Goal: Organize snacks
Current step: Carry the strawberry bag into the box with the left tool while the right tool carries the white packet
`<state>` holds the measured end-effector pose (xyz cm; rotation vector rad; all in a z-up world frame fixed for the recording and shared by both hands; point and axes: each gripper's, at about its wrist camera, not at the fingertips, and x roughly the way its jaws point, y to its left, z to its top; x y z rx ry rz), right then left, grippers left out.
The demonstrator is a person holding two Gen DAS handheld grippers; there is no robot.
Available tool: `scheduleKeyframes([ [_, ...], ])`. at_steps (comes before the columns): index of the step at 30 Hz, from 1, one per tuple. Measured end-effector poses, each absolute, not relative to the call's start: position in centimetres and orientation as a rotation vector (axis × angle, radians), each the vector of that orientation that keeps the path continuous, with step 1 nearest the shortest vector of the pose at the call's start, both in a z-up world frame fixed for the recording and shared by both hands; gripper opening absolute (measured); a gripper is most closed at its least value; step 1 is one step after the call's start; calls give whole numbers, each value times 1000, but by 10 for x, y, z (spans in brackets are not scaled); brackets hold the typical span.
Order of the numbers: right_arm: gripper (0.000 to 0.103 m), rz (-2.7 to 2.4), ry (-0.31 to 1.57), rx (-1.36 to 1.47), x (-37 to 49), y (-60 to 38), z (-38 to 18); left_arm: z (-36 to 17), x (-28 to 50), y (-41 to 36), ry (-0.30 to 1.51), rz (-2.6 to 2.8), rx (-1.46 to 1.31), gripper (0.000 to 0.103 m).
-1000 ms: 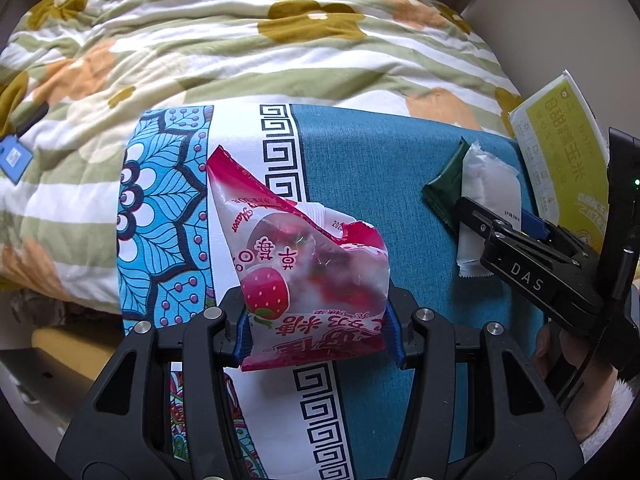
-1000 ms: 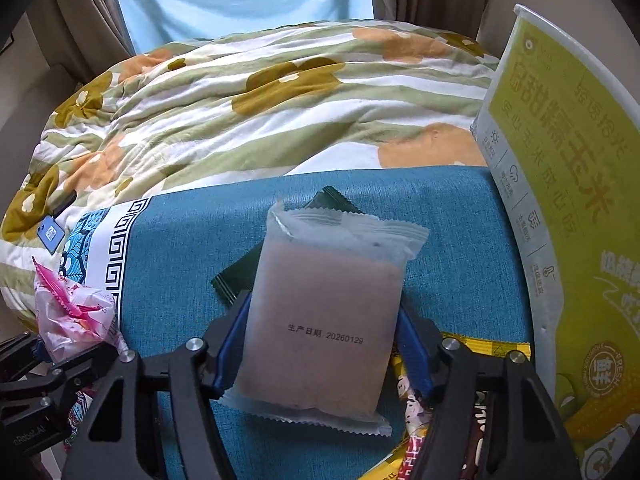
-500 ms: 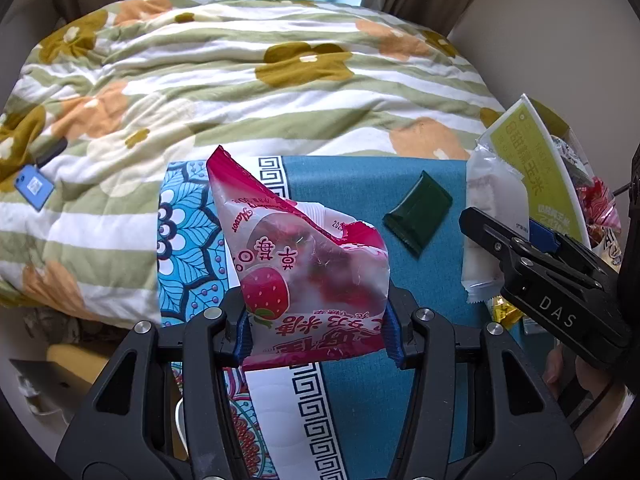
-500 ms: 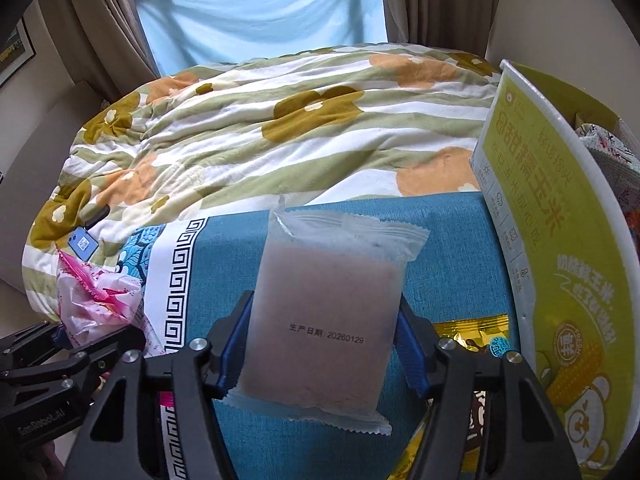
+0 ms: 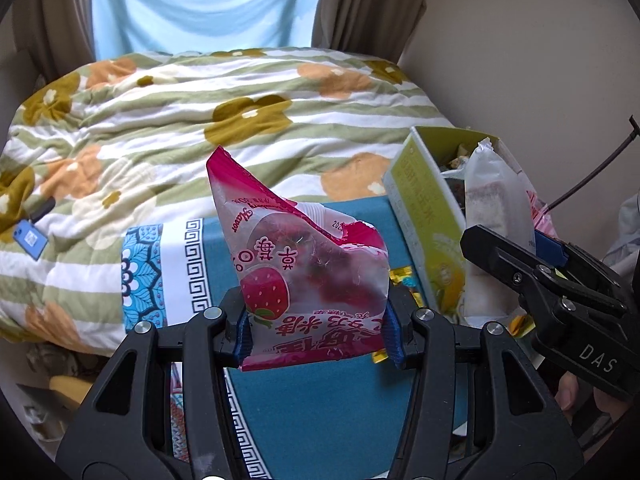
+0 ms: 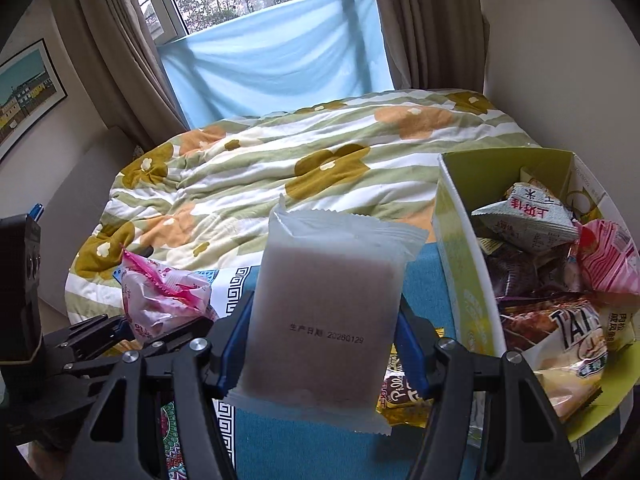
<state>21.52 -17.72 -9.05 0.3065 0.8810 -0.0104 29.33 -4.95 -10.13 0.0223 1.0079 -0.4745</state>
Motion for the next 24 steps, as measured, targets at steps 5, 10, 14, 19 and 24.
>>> scheduleKeyframes([
  [5,60,15,846,289,186,-227,-60,-73,273,-111,970,-502,-15,47],
  [10,60,-1,826,264,159,-293,-40,-65,267,-180,964,-522,-19,47],
  [14,60,-23,818,260,144,-345,-37,-70,266,-228,965,-522,-15,47],
  [19,60,-21,817,258,134,-389,-42,-91,273,-276,1003,-512,-12,54],
  [24,60,-3,826,272,125,-415,-51,-93,262,-278,964,-454,-26,96],
])
